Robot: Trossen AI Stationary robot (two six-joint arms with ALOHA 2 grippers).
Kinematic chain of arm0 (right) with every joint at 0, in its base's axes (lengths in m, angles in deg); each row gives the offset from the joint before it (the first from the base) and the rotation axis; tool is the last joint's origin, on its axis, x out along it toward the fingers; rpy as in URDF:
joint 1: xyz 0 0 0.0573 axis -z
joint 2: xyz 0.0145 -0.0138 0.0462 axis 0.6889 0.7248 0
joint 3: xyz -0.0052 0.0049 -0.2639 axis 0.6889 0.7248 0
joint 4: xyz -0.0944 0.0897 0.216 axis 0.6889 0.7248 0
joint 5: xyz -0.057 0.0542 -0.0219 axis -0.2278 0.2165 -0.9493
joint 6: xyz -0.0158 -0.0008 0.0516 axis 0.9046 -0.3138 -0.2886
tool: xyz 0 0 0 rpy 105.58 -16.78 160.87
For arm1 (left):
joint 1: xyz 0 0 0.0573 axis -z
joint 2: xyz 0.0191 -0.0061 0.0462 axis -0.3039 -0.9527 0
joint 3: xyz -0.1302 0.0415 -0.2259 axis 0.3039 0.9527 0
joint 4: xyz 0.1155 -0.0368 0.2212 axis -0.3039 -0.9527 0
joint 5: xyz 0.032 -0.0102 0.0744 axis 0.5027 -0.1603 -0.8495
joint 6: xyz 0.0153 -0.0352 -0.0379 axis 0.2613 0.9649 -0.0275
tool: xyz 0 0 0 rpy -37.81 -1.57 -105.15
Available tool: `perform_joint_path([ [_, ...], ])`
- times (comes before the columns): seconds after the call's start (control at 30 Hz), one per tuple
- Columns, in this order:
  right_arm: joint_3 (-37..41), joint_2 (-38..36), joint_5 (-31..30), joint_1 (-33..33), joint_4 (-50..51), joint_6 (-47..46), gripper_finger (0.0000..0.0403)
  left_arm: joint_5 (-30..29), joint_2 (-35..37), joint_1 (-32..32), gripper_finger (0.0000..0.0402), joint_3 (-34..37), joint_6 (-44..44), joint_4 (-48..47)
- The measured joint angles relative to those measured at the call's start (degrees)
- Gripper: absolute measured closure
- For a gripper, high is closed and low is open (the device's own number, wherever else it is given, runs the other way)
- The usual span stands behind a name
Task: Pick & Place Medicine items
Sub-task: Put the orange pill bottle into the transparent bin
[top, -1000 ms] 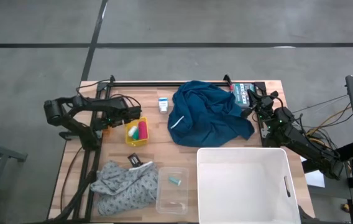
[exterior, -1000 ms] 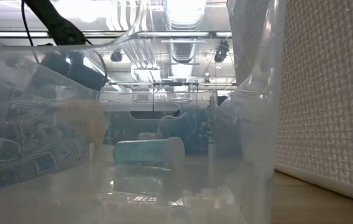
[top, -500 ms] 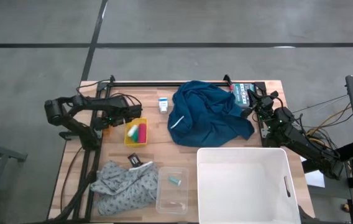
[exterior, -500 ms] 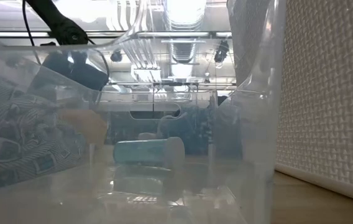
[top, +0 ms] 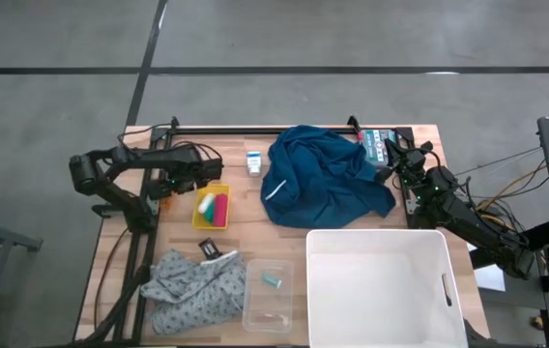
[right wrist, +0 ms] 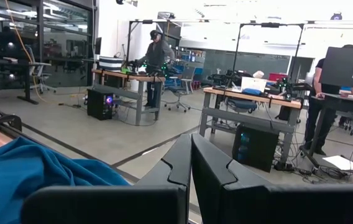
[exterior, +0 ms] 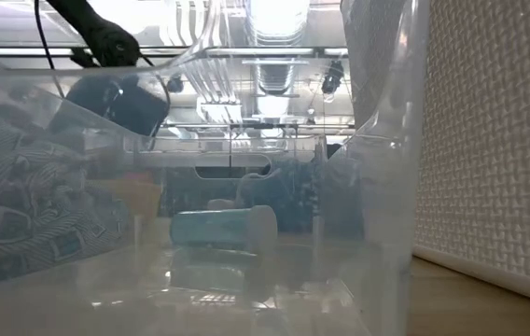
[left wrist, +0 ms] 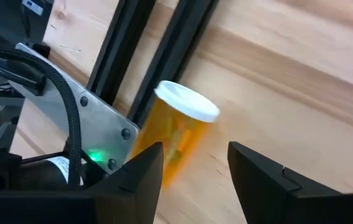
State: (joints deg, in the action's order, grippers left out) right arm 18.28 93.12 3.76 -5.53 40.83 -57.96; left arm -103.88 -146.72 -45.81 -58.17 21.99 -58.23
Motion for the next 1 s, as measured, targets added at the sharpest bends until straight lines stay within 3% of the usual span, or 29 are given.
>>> perform_joint_path([
  [0.3, 0.0, 0.0, 0.0, 0.01, 0.0, 0.0, 0.0394, 3.25, 0.07, 1.68, 0.0216, -3.45, -10.89, 8.98],
  [1.0, 0.0, -0.01, 0.0, 0.01, -0.01, 0.0, 0.0394, 9.86, 0.07, 11.65, 0.0216, -3.62, -11.26, 26.11],
])
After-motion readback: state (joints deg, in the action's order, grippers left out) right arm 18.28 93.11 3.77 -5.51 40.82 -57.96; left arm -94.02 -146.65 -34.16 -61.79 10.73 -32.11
